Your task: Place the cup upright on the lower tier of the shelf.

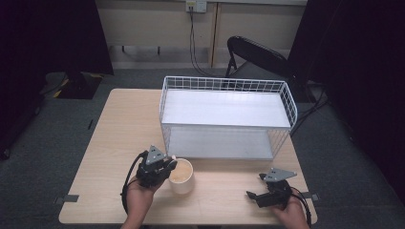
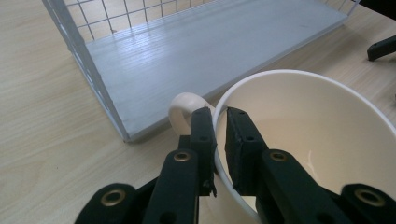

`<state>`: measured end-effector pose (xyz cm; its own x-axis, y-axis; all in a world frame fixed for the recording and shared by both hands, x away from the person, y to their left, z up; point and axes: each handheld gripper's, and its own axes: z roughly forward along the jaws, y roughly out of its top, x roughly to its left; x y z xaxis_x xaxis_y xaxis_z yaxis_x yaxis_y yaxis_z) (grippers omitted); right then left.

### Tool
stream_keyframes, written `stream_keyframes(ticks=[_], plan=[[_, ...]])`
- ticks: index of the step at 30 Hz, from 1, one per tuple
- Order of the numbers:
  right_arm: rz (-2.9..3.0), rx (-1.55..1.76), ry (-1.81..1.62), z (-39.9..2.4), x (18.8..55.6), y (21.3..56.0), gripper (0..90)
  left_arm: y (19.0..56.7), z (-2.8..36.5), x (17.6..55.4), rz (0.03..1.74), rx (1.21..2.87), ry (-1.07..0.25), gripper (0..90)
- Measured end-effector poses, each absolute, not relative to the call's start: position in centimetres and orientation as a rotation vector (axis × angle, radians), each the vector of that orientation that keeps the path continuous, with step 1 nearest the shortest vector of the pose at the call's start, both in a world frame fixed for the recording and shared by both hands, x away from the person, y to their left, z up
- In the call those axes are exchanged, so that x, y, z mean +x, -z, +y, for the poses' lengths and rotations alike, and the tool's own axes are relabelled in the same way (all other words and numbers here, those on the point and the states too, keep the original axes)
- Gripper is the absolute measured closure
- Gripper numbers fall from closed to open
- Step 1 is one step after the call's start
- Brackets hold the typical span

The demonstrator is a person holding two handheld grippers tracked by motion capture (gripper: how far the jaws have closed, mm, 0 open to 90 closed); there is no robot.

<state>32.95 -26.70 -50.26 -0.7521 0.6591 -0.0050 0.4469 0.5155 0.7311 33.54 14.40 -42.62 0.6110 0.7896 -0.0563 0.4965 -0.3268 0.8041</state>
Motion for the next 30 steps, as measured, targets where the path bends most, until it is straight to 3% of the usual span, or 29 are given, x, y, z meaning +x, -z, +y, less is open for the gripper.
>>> stream_keyframes(ticks=[30], plan=[[2.478, 0.929, -1.074, -26.7, 32.9, 50.3, 11.7, 41.8, 10.8, 35.7, 1.021, 1.980, -0.518, 82.2]])
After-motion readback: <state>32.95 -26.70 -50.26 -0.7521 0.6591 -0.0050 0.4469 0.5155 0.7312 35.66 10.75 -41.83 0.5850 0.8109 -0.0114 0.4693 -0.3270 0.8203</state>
